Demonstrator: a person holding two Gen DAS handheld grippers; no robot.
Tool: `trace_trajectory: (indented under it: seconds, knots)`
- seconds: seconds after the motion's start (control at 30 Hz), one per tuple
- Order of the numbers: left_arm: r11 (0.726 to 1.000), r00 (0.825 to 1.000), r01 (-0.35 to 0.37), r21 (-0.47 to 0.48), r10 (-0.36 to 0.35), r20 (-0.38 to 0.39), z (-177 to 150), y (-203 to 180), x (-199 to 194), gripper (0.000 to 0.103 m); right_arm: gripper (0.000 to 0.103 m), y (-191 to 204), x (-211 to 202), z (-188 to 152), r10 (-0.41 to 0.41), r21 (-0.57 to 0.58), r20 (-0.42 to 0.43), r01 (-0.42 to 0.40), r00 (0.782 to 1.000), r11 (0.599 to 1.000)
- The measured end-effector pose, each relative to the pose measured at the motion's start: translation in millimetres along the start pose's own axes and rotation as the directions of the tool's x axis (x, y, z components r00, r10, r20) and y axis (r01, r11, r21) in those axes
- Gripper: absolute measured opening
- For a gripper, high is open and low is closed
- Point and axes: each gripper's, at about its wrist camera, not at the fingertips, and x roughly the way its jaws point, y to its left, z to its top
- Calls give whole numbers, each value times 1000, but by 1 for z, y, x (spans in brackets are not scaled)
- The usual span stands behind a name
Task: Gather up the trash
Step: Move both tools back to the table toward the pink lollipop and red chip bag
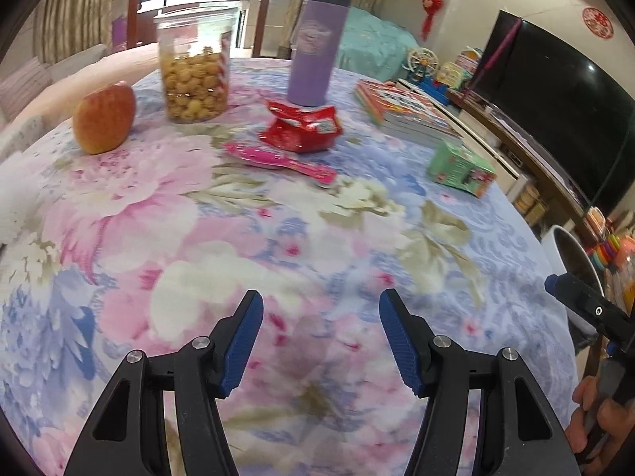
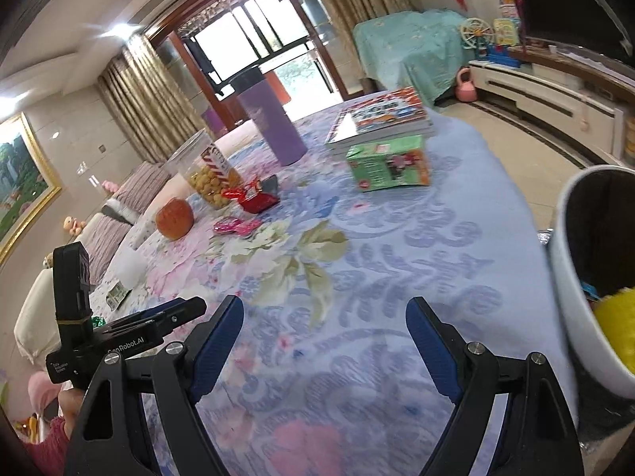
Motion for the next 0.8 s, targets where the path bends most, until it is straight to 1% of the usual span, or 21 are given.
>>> trace_trajectory:
  seconds: [0.4,0.57,0.73,0.8]
  knots:
    - [997,998,-61,-53,61,-5,23,40,18,61,86,29,67,30,65,-27,-45,-66,997,997]
    - [996,997,-78,-46,77,-10,36,52,29,61,86,46,101,48,82,-52,-66,-85,994,995]
    - [996,997,-81,-22,80,-16,50,63,42,61,83,59,133,66,114,-84,-73,-120,991,989]
    - [997,997,-76,-22,76,-19,54,67,46,61,79,65,147,75,116,-102,-74,-124,990,987]
